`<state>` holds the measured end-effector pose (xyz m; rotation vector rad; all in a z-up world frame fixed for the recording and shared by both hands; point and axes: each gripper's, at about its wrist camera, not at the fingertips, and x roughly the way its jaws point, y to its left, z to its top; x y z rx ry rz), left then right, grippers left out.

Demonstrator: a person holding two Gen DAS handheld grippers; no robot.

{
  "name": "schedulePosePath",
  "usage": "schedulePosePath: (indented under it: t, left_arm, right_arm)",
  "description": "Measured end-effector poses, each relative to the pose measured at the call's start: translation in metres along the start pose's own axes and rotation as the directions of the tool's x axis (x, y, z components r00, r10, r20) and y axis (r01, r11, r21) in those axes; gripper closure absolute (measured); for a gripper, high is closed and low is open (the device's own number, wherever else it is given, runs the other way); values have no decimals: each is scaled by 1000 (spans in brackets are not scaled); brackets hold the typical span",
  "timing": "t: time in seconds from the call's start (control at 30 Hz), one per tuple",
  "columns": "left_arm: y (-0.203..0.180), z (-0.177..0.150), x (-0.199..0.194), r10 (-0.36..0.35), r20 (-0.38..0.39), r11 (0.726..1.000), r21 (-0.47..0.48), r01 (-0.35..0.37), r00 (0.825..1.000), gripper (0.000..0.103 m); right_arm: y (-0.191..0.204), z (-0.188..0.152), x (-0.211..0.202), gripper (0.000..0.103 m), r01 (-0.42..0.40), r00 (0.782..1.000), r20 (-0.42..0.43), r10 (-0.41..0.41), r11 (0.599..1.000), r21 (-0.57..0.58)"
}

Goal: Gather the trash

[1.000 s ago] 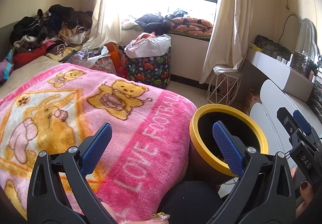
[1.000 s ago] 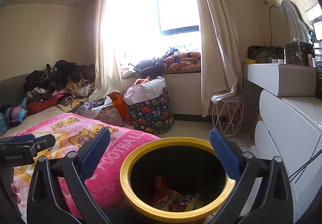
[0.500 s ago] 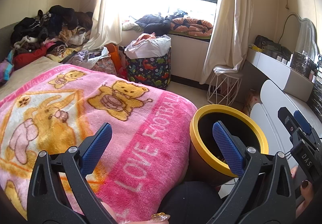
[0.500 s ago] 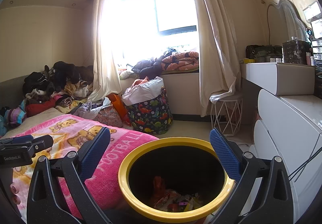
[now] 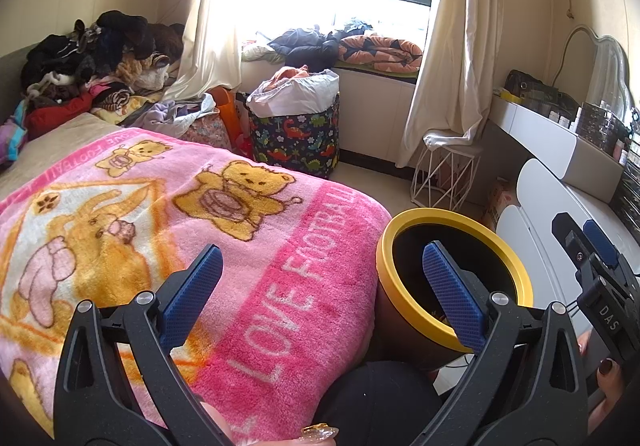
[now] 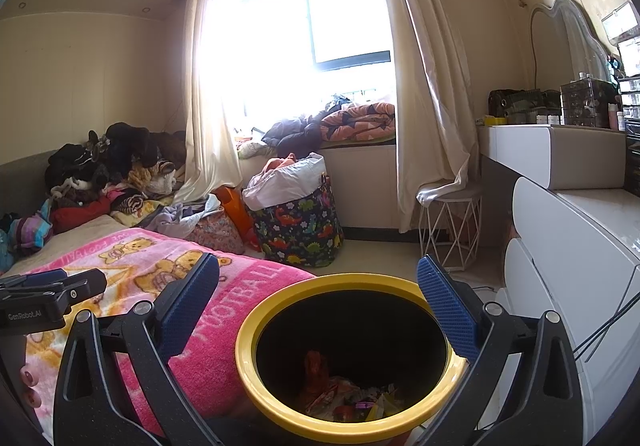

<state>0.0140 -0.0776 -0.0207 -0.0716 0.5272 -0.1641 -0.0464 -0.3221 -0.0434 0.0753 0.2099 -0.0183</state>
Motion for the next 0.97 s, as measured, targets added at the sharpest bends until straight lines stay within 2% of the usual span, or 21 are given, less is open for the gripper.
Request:
schedulePosePath:
  t: [0.27,0.4,0.5,0.57,0.6,0.63,0.67,0.73,0.77,0.8,0.83,0.87,0.9,0.93,0.97]
  left_arm:
    - [-1,3,0,14,-10,1000,5,-14,1000,11]
    - [6,8,-1,38,-23,999,-26,-38,999,11]
    - [29,12,-5,81,-25,993,-85,-83,996,11]
    - [60,15,-11,127,-31,978,-165,-130,991,11]
    - [81,15,-15,156,-36,964,-211,-160,987,11]
    - [96,15,-18,184,-39,952,-241,-188,982,11]
    - [121,12,-23,242,-52,927,-281,-247,969,11]
    - [167,1,-32,361,-106,861,-344,-375,926,11]
    - [196,-8,-37,434,-158,805,-373,-461,887,11]
    - [219,-16,-40,481,-202,761,-387,-521,853,11]
    - [245,-28,-44,535,-259,702,-394,-593,805,11]
    - [272,-42,-48,585,-325,634,-388,-668,744,11]
    - [299,-57,-51,616,-385,572,-381,-726,687,11]
    - [320,-70,-55,636,-426,522,-376,-765,643,11]
    - [334,-79,-57,650,-454,487,-367,-793,609,11]
  right_arm:
    - [-3,1,1,7,1,1000,-9,-1,1000,-3]
    - [2,2,5,7,-18,1000,-19,18,1000,-10]
    - [22,7,20,6,-97,993,-67,95,995,-34]
    - [44,11,32,6,-175,980,-109,169,983,-51]
    - [62,13,42,6,-232,964,-146,222,971,-54]
    - [83,14,54,6,-296,939,-199,280,954,-53]
    - [105,13,65,6,-356,908,-253,333,933,-52]
    - [164,6,89,6,-488,813,-378,442,872,-31]
    - [202,-3,101,6,-549,754,-444,483,836,-22]
    - [237,-13,112,6,-601,691,-511,512,799,-13]
    - [265,-23,117,6,-634,644,-564,518,773,-14]
    - [306,-40,125,6,-682,571,-629,527,731,-7]
    - [331,-51,129,6,-708,528,-666,526,707,-3]
    - [363,-68,132,6,-731,485,-712,508,683,-11]
    - [397,-86,136,6,-758,442,-750,492,652,-19]
